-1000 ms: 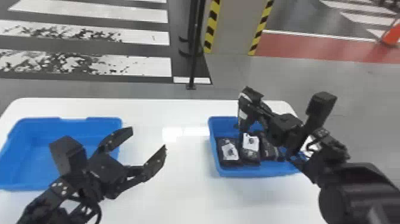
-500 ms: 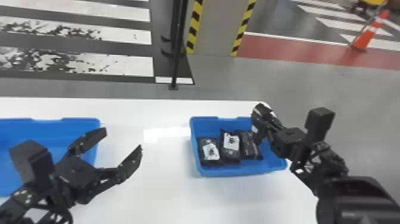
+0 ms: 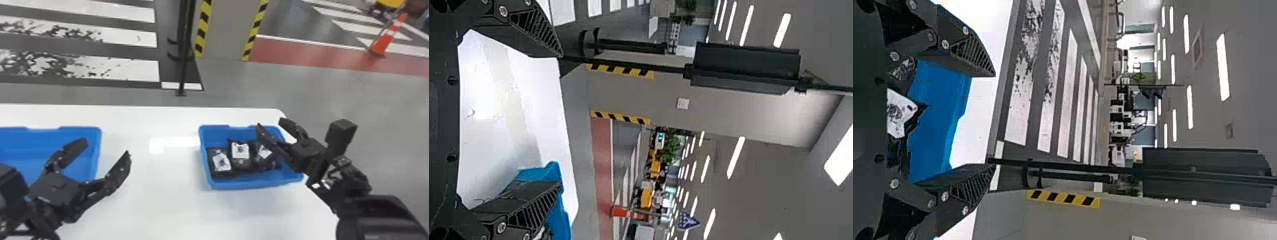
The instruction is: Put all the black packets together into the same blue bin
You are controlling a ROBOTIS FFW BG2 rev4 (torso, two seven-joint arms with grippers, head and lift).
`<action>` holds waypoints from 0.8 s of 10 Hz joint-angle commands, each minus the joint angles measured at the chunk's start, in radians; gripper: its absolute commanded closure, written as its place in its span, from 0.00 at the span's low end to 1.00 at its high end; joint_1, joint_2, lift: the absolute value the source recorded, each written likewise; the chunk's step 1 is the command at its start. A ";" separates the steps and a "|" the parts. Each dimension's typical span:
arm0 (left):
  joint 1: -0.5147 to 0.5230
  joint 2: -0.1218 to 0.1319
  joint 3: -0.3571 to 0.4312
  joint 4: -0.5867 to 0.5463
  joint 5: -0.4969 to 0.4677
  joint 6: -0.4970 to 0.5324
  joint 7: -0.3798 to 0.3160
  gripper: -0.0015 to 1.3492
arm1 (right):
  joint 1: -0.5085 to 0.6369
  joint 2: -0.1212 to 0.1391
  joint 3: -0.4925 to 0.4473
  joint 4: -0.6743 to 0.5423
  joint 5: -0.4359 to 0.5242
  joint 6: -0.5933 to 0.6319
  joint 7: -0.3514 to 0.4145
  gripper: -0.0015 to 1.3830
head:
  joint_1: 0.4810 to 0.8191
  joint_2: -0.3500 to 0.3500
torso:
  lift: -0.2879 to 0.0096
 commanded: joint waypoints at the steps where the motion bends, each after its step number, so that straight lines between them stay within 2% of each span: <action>1: 0.055 -0.019 0.033 0.000 0.061 -0.105 0.049 0.10 | 0.097 0.034 0.001 -0.096 -0.015 -0.072 -0.003 0.09 | 0.63 0.13 | 0.60; 3: 0.126 -0.039 0.039 0.000 0.083 -0.284 0.186 0.10 | 0.242 0.083 0.001 -0.174 -0.061 -0.190 -0.049 0.09 | 0.63 0.24 | 0.60; 4: 0.151 -0.039 0.019 0.000 0.073 -0.363 0.250 0.10 | 0.310 0.094 0.003 -0.228 -0.061 -0.192 -0.073 0.09 | 0.63 0.28 | 0.60; 6: 0.192 -0.047 0.025 0.000 0.038 -0.390 0.296 0.10 | 0.440 0.098 0.048 -0.358 -0.079 -0.192 -0.164 0.10 | 0.63 0.32 | 0.60; 8: 0.197 -0.051 0.047 -0.005 -0.102 -0.382 0.310 0.10 | 0.465 0.100 0.044 -0.385 -0.089 -0.155 -0.187 0.10 | 0.63 0.36 | 0.60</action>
